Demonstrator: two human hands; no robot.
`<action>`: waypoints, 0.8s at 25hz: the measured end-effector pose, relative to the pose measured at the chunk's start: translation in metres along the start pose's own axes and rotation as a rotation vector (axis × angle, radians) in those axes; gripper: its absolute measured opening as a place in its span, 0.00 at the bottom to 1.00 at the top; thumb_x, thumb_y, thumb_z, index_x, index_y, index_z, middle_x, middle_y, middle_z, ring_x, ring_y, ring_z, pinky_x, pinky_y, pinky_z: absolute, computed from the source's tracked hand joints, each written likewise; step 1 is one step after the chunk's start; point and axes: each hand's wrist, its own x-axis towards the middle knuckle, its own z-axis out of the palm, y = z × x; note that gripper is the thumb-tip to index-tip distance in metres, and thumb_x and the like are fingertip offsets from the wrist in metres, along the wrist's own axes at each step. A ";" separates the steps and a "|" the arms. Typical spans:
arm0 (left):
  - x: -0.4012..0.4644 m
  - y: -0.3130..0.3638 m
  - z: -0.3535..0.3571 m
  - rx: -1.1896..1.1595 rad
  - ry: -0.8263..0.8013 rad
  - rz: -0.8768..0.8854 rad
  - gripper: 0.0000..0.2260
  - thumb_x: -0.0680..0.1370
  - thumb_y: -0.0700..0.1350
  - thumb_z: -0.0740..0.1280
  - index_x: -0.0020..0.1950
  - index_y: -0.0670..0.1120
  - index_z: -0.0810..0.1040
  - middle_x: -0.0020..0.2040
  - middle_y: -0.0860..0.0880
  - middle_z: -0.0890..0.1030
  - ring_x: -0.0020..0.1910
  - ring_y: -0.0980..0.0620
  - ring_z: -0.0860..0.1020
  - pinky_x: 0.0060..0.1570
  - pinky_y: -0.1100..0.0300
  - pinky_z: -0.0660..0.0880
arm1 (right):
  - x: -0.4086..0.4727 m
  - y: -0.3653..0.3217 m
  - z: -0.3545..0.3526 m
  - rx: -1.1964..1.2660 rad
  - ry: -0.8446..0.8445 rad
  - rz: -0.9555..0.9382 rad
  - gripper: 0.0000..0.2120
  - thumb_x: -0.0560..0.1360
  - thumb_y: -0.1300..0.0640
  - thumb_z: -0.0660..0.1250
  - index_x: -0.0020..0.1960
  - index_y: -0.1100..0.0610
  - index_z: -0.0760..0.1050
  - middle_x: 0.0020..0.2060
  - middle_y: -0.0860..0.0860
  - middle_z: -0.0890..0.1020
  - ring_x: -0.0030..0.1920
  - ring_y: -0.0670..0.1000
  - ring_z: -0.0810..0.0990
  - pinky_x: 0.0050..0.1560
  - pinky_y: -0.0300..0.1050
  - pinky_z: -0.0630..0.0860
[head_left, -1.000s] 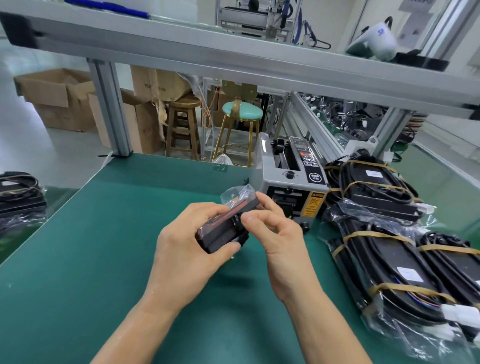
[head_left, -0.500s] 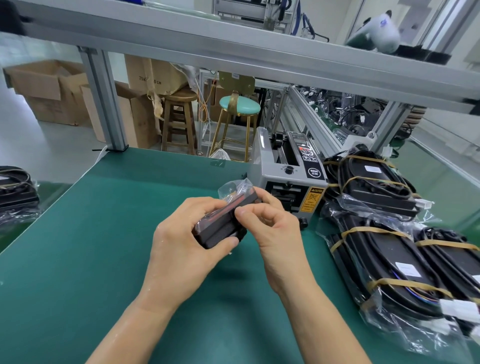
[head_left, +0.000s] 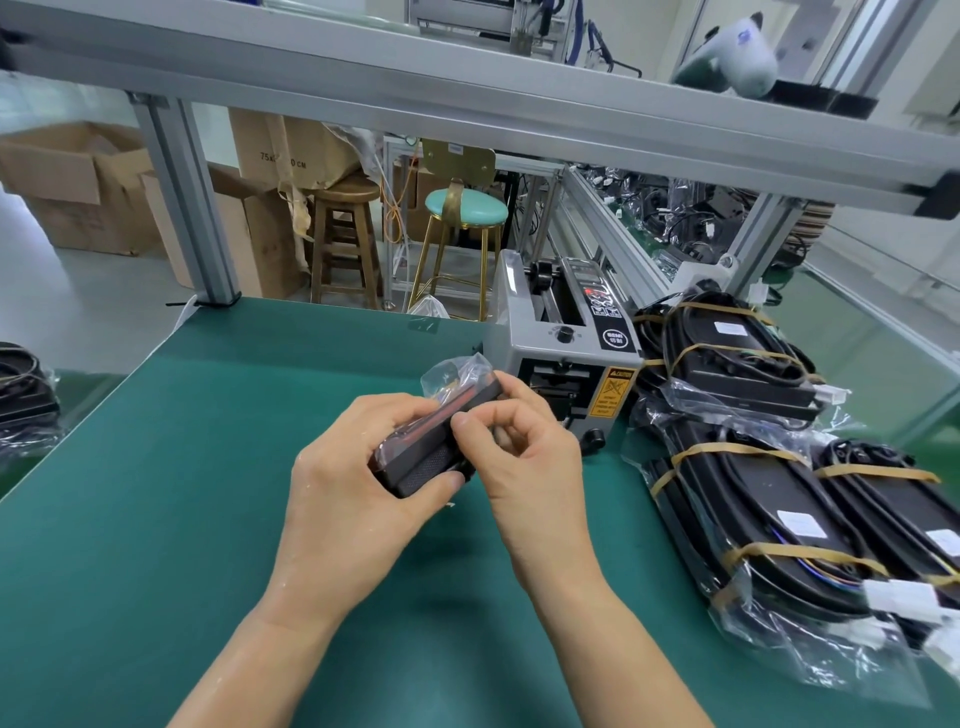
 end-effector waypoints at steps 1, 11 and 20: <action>0.000 0.000 0.000 0.000 0.003 0.000 0.23 0.61 0.36 0.80 0.53 0.52 0.80 0.50 0.59 0.80 0.50 0.60 0.78 0.49 0.73 0.70 | 0.000 -0.001 0.001 0.052 0.009 0.038 0.08 0.71 0.66 0.72 0.43 0.54 0.78 0.57 0.49 0.79 0.53 0.36 0.78 0.54 0.35 0.74; -0.002 -0.004 -0.008 -0.061 0.033 -0.060 0.22 0.61 0.37 0.80 0.51 0.52 0.80 0.49 0.59 0.81 0.48 0.61 0.79 0.46 0.75 0.70 | -0.004 -0.001 0.013 0.102 -0.082 0.061 0.22 0.69 0.63 0.76 0.57 0.50 0.70 0.59 0.52 0.76 0.55 0.42 0.77 0.56 0.39 0.75; 0.008 -0.011 -0.029 -0.124 -0.058 -0.067 0.22 0.58 0.44 0.81 0.50 0.54 0.82 0.49 0.57 0.83 0.46 0.63 0.79 0.46 0.76 0.71 | 0.026 -0.013 0.010 0.194 -0.173 0.219 0.19 0.69 0.66 0.74 0.55 0.51 0.75 0.51 0.49 0.76 0.49 0.43 0.75 0.47 0.31 0.71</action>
